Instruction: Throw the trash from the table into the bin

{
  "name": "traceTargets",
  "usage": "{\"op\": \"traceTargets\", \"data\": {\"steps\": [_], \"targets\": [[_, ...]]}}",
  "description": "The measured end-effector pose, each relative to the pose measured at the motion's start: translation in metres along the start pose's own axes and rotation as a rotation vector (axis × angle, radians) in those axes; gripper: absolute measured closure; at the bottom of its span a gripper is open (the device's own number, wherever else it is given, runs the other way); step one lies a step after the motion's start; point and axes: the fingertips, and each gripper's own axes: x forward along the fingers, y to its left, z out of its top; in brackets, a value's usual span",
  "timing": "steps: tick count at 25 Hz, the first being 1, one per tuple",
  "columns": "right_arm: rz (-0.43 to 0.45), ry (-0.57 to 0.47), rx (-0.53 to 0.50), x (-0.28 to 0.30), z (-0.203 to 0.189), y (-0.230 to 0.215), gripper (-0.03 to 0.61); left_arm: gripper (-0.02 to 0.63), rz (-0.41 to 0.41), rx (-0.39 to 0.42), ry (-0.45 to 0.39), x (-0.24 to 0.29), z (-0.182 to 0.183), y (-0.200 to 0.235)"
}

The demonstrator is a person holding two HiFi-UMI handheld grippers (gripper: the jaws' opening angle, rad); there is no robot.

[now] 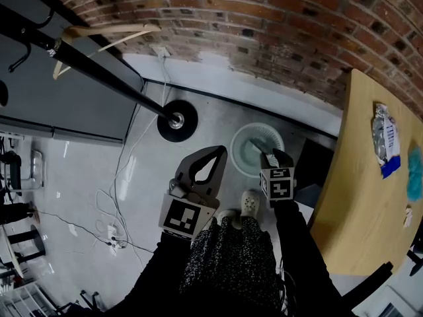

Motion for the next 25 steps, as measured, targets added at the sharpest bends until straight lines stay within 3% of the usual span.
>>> {"op": "traceTargets", "data": {"steps": [10,20,25], "targets": [[0.0,-0.016,0.008,-0.002,0.002,0.0,0.439,0.607,-0.003,-0.003,-0.001,0.0,-0.002,-0.002],[0.01,-0.08,-0.01,-0.027,0.029,0.006,0.444,0.607,-0.01,-0.007,-0.012,-0.003,0.008,-0.004],[-0.018,-0.145,-0.065,-0.059,0.055,0.014,0.53,0.607,-0.024,0.011,-0.018,-0.009,0.021,-0.006]]}}
